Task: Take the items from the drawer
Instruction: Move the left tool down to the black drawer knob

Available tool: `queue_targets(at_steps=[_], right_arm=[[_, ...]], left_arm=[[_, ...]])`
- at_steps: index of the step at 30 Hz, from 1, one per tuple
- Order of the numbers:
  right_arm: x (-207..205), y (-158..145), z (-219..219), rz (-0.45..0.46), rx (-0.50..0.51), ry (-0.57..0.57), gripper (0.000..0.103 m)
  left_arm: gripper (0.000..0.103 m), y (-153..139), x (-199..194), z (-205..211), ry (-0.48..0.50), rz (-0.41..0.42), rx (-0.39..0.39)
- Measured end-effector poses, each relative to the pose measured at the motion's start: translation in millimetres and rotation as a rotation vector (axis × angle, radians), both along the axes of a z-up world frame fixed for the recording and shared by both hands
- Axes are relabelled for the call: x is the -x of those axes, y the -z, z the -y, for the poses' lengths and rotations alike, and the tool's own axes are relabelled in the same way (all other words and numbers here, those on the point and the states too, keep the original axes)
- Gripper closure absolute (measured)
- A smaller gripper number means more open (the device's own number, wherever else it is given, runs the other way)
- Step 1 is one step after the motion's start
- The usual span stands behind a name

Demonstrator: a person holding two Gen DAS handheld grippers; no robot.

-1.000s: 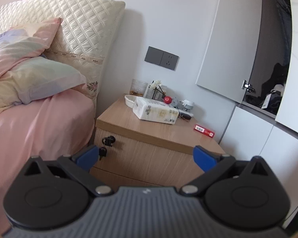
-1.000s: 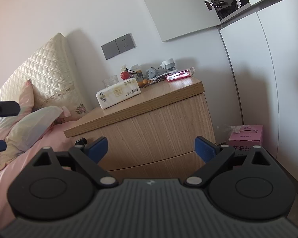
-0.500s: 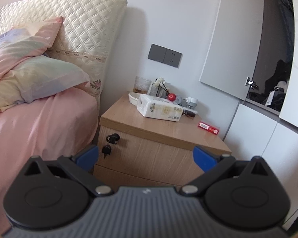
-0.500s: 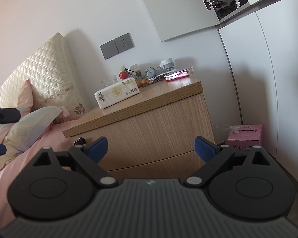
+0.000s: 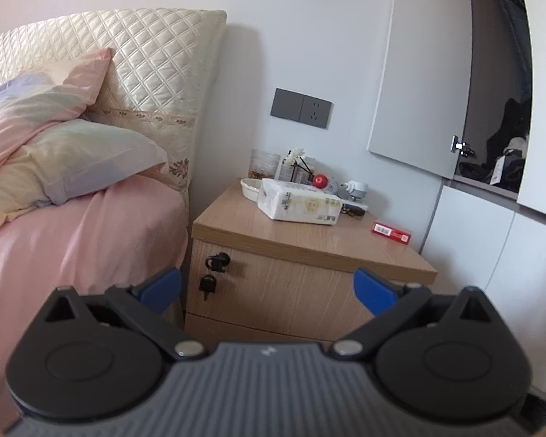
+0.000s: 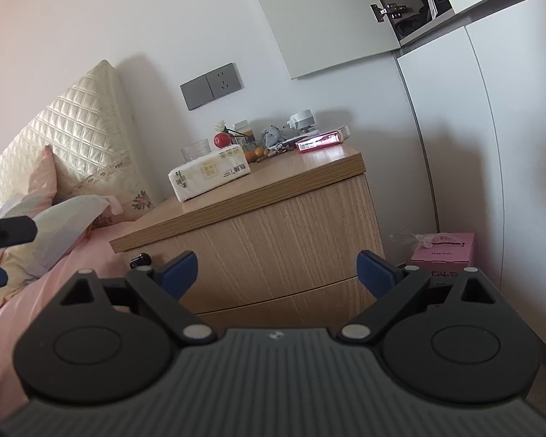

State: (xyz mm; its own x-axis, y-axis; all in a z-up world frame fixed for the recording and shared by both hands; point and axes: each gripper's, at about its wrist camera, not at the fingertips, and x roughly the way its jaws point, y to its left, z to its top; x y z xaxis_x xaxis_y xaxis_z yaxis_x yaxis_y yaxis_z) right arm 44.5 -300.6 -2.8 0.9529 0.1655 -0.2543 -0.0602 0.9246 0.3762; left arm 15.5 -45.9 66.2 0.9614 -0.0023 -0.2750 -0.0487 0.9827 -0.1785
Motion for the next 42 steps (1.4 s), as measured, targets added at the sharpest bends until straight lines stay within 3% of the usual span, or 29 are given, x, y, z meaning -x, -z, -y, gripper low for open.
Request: queue_targets(at_steps=[7,10,17,32,39,42], right_arm=[[2.7,-1.5,2.6,0.02,0.033,0.015,0.007],[3.6,-2.2,2.5,0.028,0.056,0.019,0.007],[3.8,-2.0,1.8,0.028,0.099,0.02,0.007],[7.5,1.8,-12.2,0.052,0.22,-0.022,0.007],[4.7,4.3,4.9,0.069,0.127,-0.093,0.007],[8.3,0.2,7.8,0.115,0.142,-0.109,0.007]], left_arm=[[0.0,17.4,-7.3,8.2,-0.022,0.026,-0.127],[0.0,22.1,-7.7,10.7,-0.008,0.034,-0.146],[0.0,34.2,-11.4,10.0,-0.024,0.058,-0.164],[0.0,59.0,-23.1,-11.9,-0.077,0.008,-0.201],[0.0,59.3,-20.4,-9.3,-0.045,0.034,-0.217],[0.0,60.8,-22.1,-8.5,-0.041,0.035,-0.224]])
